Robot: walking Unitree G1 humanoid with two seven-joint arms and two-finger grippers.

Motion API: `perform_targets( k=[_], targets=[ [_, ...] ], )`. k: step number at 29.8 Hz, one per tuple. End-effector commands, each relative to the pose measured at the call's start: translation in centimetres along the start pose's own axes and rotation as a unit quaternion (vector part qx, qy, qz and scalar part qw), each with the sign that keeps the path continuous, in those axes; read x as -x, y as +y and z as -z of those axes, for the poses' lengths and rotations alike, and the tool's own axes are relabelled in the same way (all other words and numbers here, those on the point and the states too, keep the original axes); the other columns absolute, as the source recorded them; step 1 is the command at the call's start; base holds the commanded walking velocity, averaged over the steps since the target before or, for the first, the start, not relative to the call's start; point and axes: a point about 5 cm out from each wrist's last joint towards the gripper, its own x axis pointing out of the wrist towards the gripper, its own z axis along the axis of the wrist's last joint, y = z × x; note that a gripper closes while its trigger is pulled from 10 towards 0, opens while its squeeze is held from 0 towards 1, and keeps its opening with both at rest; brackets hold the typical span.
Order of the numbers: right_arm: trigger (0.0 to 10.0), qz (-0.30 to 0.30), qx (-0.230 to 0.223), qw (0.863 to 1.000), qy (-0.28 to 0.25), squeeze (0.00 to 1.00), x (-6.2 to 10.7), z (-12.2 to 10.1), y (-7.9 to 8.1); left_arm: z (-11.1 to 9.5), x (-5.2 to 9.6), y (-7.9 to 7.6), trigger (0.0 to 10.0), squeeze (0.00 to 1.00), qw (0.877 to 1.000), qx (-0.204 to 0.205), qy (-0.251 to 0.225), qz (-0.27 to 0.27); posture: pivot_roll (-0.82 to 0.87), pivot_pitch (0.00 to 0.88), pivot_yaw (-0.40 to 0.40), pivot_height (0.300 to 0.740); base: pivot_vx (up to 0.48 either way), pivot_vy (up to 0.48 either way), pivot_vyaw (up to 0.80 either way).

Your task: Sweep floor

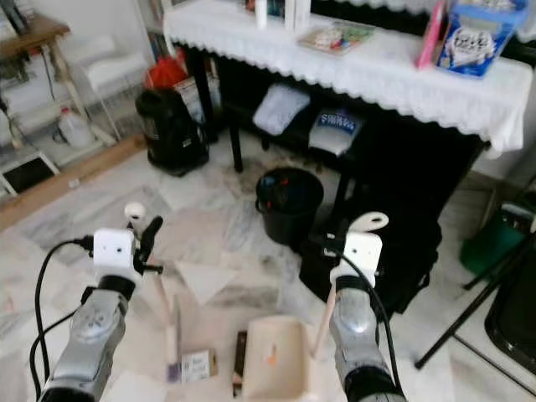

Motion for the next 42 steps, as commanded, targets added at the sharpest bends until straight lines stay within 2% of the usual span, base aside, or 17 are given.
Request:
perform_targets(
  k=[1,12,21,31,35,42],
  targets=[
    [10.0,-0.007,-0.008,1.0,-0.019,0.0,-0.3,-0.9,0.8,-0.7,-0.1,0.6,10.0,0.0,1.0,-0.012,-0.017,-0.007,0.12,0.031,-0.004,0.74,0.0,0.0,0.0],
    [10.0,-0.009,-0.004,1.0,-0.011,0.0,-0.1,-0.4,0.7,-0.5,0.2,1.1,10.0,0.0,1.0,-0.022,-0.013,-0.013,0.12,0.027,-0.001,0.74,0.0,0.0,0.0],
    [10.0,-0.013,0.005,1.0,0.012,0.0,0.6,0.8,0.7,0.1,0.4,2.4,10.0,0.0,0.999,-0.04,0.002,-0.026,0.12,0.043,0.011,0.74,0.0,0.0,0.0],
    [10.0,-0.031,0.007,0.999,0.032,0.0,1.1,1.7,1.8,1.2,1.4,3.4,10.0,0.0,0.998,-0.046,0.029,-0.029,0.13,0.054,0.025,0.74,0.0,0.0,0.0],
    [10.0,-0.044,0.011,0.998,0.051,0.0,1.4,2.3,2.4,1.1,1.3,3.8,10.0,0.0,0.998,-0.049,0.03,-0.03,0.13,0.051,0.029,0.74,0.0,0.0,0.0],
    [10.0,-0.034,0.012,0.995,0.096,0.0,1.8,3.6,2.1,1.0,1.1,3.7,10.0,0.0,0.998,-0.047,0.029,-0.021,0.14,0.047,0.03,0.74,0.0,0.0,0.0]
  ],
)
